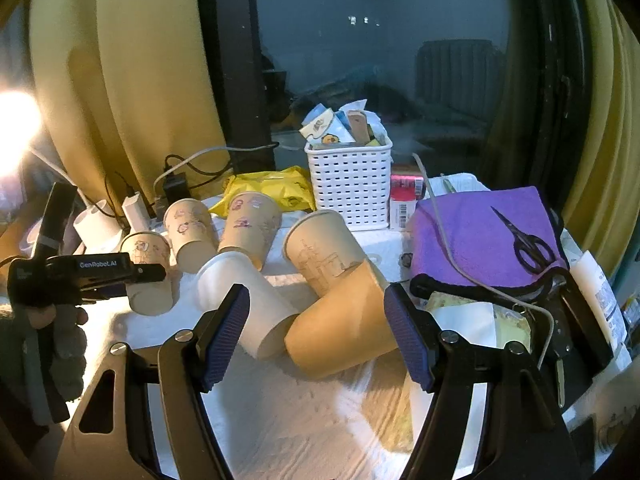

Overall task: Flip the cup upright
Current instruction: 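Lift the tan pig-print cup with the left tool, rim up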

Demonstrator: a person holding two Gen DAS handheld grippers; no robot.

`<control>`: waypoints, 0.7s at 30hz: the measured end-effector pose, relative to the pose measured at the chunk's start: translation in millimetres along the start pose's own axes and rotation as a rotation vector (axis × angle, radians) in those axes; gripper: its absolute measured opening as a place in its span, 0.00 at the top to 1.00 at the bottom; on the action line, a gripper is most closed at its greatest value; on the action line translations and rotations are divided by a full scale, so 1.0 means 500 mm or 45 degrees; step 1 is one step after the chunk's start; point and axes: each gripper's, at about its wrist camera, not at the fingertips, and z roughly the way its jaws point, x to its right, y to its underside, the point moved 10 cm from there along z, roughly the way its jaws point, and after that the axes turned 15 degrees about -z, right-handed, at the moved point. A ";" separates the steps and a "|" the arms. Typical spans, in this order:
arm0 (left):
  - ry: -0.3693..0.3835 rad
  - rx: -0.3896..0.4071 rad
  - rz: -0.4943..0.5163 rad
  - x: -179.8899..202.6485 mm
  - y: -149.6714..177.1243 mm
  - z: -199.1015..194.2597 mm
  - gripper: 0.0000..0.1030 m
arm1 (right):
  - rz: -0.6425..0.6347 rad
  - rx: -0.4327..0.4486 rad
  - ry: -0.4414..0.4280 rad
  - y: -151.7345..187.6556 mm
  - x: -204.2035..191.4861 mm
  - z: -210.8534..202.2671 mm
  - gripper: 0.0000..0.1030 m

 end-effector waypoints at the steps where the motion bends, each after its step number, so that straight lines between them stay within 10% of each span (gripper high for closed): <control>1: 0.003 -0.002 0.011 0.000 0.005 -0.005 0.35 | -0.002 0.002 -0.002 0.000 -0.007 -0.006 0.29; 21: 0.109 -0.043 0.347 -0.032 0.200 -0.177 0.35 | 0.010 -0.025 -0.029 0.061 -0.141 -0.126 0.29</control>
